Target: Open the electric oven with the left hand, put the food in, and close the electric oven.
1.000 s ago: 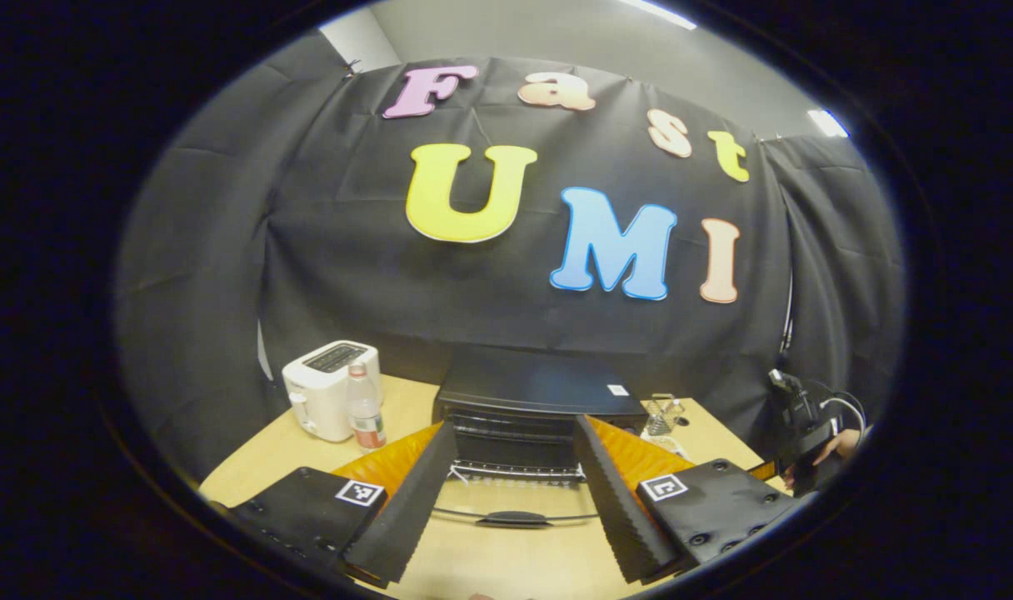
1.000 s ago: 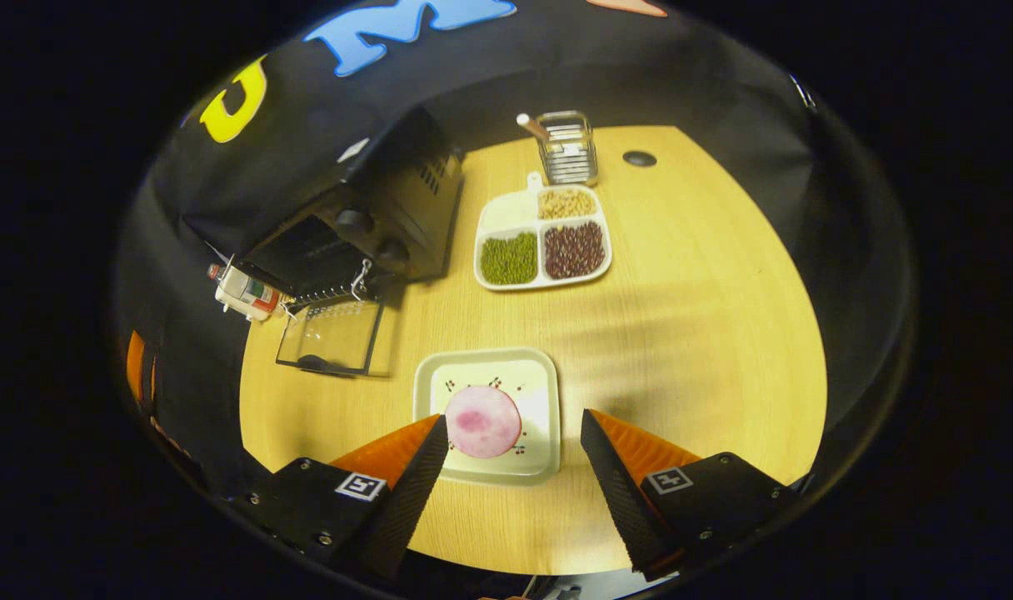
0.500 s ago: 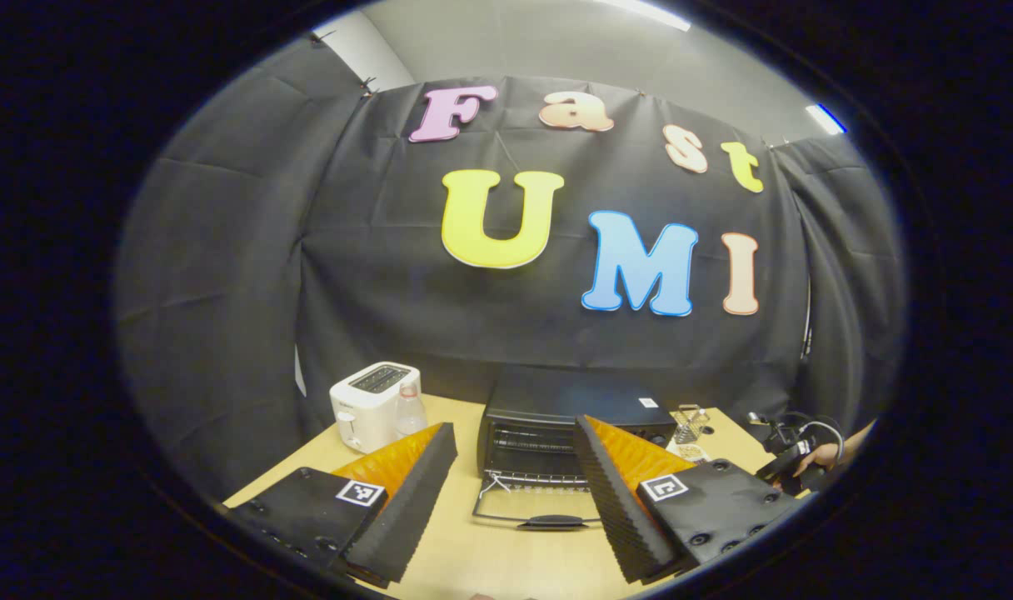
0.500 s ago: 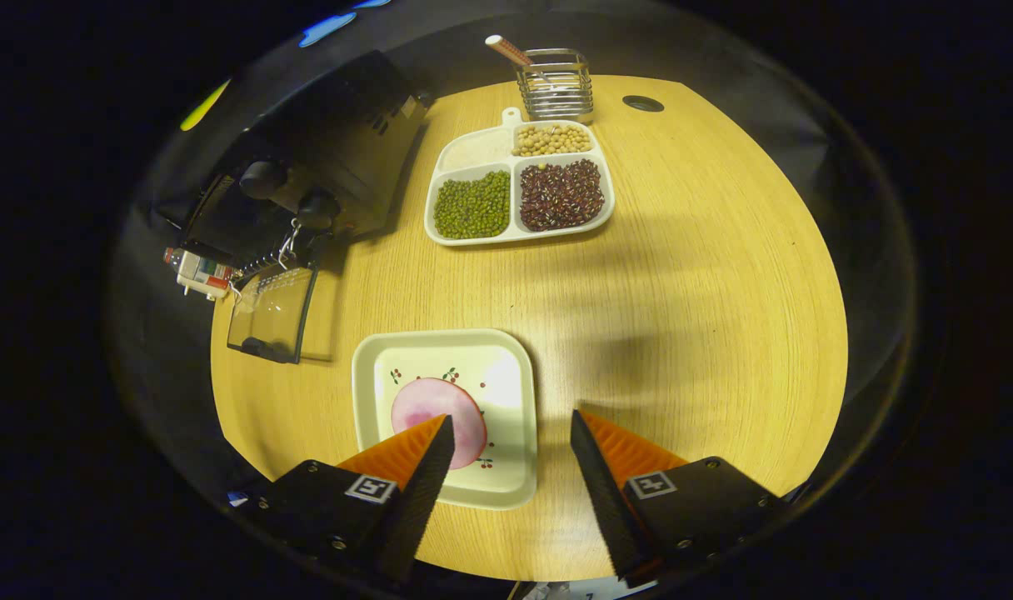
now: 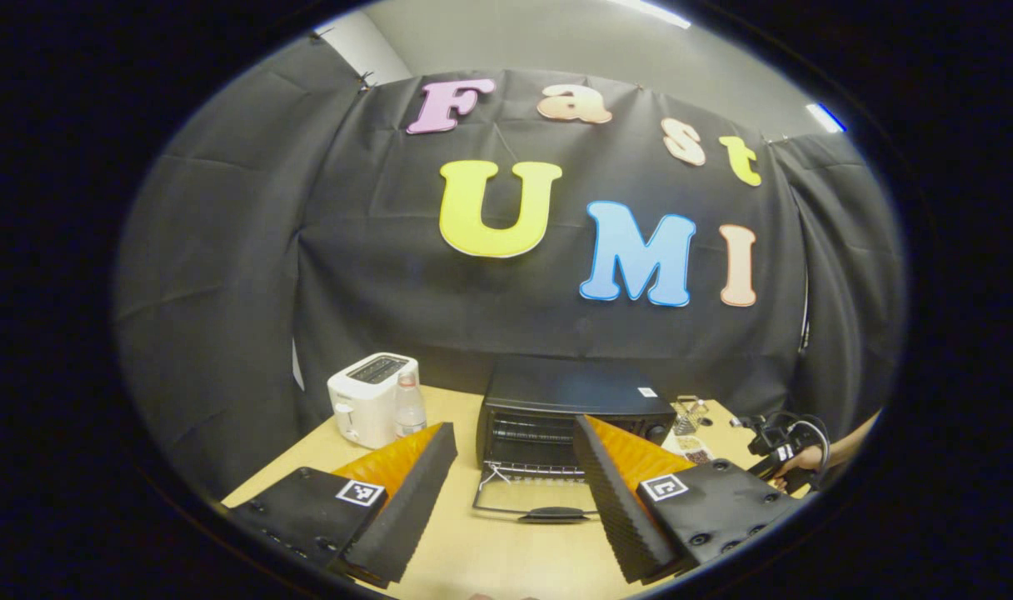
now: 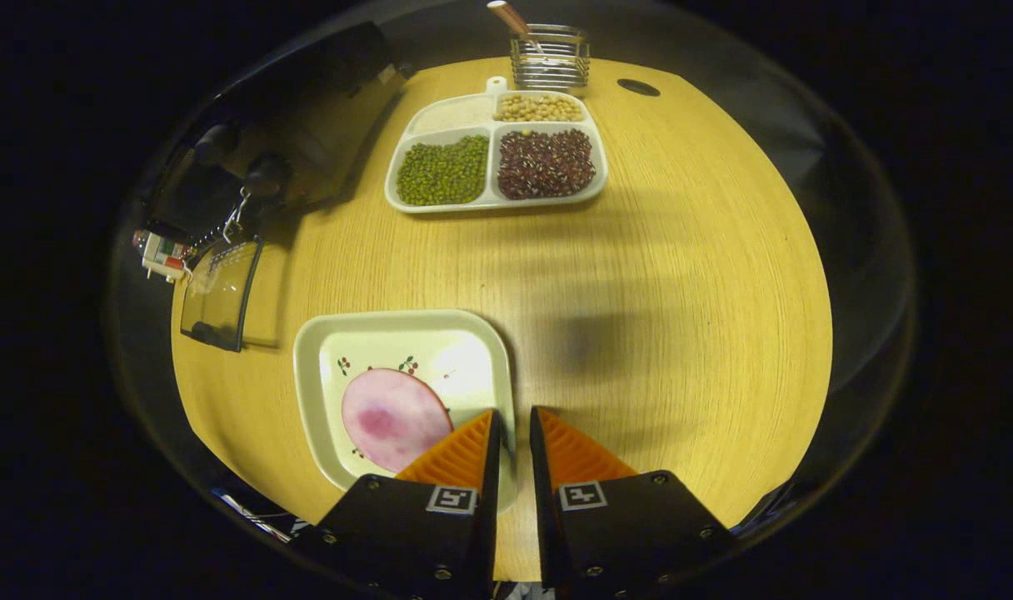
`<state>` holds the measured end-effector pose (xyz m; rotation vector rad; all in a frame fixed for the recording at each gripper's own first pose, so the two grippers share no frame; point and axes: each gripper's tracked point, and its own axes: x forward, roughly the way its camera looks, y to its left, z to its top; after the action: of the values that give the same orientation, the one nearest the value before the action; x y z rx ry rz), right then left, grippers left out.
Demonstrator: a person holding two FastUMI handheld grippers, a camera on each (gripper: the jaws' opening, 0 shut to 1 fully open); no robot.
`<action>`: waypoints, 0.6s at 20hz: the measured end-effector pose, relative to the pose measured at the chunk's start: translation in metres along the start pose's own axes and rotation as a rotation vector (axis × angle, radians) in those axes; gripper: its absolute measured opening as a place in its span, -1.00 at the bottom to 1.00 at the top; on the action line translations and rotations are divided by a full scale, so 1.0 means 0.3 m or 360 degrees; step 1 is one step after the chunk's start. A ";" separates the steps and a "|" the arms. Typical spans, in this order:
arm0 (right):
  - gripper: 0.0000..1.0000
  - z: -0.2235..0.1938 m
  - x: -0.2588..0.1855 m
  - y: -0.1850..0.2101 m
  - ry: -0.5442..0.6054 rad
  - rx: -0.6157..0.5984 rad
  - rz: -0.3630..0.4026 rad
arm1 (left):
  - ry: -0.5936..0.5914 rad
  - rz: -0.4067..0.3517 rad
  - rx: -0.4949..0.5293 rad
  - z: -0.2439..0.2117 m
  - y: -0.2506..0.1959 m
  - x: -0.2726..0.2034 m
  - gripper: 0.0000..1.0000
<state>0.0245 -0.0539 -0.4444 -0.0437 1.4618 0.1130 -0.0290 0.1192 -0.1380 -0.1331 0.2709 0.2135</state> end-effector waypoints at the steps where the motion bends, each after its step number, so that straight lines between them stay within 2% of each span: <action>1: -0.58 -0.042 0.123 0.004 -0.0012 -0.0022 -0.0018 | 0.0004 -0.0011 -0.0019 -0.004 -0.007 -0.005 0.97; 2: -0.91 0.006 0.058 -0.018 -0.0027 -0.0052 -0.0042 | 0.0010 -0.0018 -0.0026 -0.009 -0.012 -0.004 0.94; 3: -0.96 0.006 0.086 -0.038 -0.0005 -0.0080 -0.0050 | 0.0013 -0.0023 -0.0025 -0.019 -0.013 -0.001 0.92; 5: -0.96 0.036 0.121 -0.057 -0.0009 -0.0117 -0.0040 | 0.0018 -0.0039 -0.0017 -0.023 -0.021 0.006 1.00; 6: -0.97 0.032 0.123 -0.049 0.0000 -0.0103 -0.0009 | 0.0024 -0.0045 -0.0012 -0.025 -0.023 0.004 0.92; 9: -0.98 -0.005 0.103 0.007 0.0031 0.0098 0.0234 | 0.0023 -0.0038 0.0000 -0.018 -0.004 0.004 0.92; 10: -0.99 -0.010 0.094 0.022 0.0026 0.0152 0.0307 | 0.0022 -0.0035 -0.0004 -0.017 0.001 0.007 1.00; 12: -0.99 -0.016 0.073 0.035 0.0006 0.0246 0.0424 | 0.0033 -0.0030 -0.0013 -0.018 0.004 0.016 1.00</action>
<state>0.0210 -0.0429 -0.4662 0.2778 1.4707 0.2163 -0.0260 0.1204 -0.1446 -0.1458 0.2892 0.1947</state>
